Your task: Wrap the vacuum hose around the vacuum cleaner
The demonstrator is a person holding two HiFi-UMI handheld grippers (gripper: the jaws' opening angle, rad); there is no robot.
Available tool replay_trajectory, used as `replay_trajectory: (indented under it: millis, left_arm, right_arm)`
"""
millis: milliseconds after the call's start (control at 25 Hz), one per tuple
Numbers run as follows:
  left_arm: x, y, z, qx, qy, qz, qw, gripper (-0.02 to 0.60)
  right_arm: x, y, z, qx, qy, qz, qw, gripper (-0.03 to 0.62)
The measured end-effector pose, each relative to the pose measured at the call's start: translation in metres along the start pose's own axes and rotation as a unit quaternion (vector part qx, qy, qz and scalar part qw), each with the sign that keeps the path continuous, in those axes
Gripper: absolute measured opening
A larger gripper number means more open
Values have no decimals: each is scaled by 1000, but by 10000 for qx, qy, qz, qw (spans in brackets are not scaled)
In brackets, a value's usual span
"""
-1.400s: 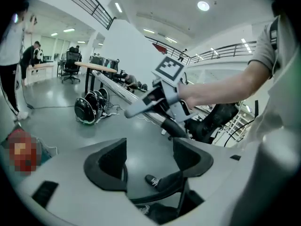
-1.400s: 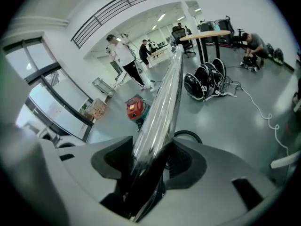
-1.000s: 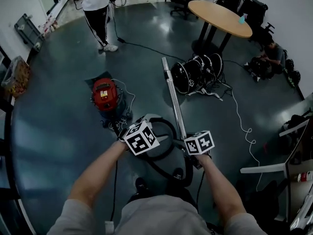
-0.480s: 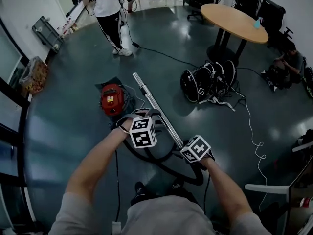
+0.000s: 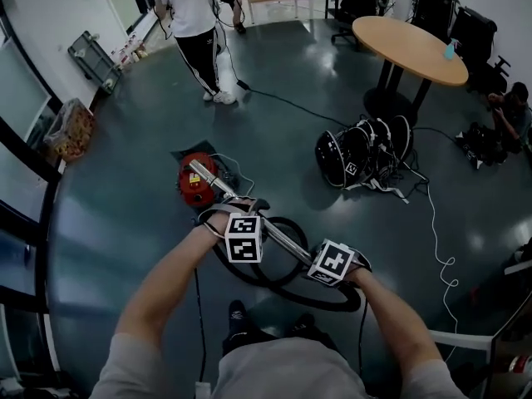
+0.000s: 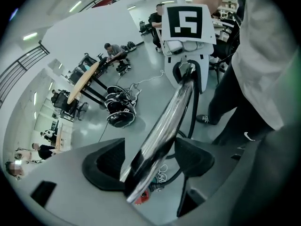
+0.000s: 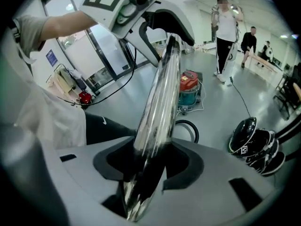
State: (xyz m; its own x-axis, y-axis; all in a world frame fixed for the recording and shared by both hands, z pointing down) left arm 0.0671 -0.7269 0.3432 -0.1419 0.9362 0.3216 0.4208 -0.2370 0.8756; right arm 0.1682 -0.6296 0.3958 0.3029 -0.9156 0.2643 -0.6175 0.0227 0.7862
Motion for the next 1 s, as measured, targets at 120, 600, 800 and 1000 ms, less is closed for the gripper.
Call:
replay_trajectory:
  millis: [120, 600, 800, 1000]
  left_arm:
    - [11, 6, -22, -61, 2, -232, 9997, 321]
    - [70, 34, -175, 226, -727, -1307, 9885, 256]
    - [93, 48, -232, 453, -1097, -1533, 9810, 190]
    - [100, 56, -263, 847, -1698, -1166, 9749, 184]
  right_arm:
    - [1, 13, 10, -321, -307, 0, 9990, 179]
    - [0, 101, 86, -1584, -847, 257, 9834, 173]
    - [0, 149, 111, -2041, -1057, 350, 9726, 172]
    - [22, 177, 129, -2310, -1385, 388, 9623, 166]
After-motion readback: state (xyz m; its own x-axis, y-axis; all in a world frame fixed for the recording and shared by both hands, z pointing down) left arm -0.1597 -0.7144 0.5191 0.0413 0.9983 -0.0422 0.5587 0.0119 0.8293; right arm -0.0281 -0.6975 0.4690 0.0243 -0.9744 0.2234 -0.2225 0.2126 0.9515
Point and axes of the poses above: the fingertips, and each gripper's own axes: y forward along the fingers, x to its right, z out of its top, the point moved 3 cm from there along -y, backward along the fingers, and after that the axes turned 9 degrees about x, right-handed, at the moved point
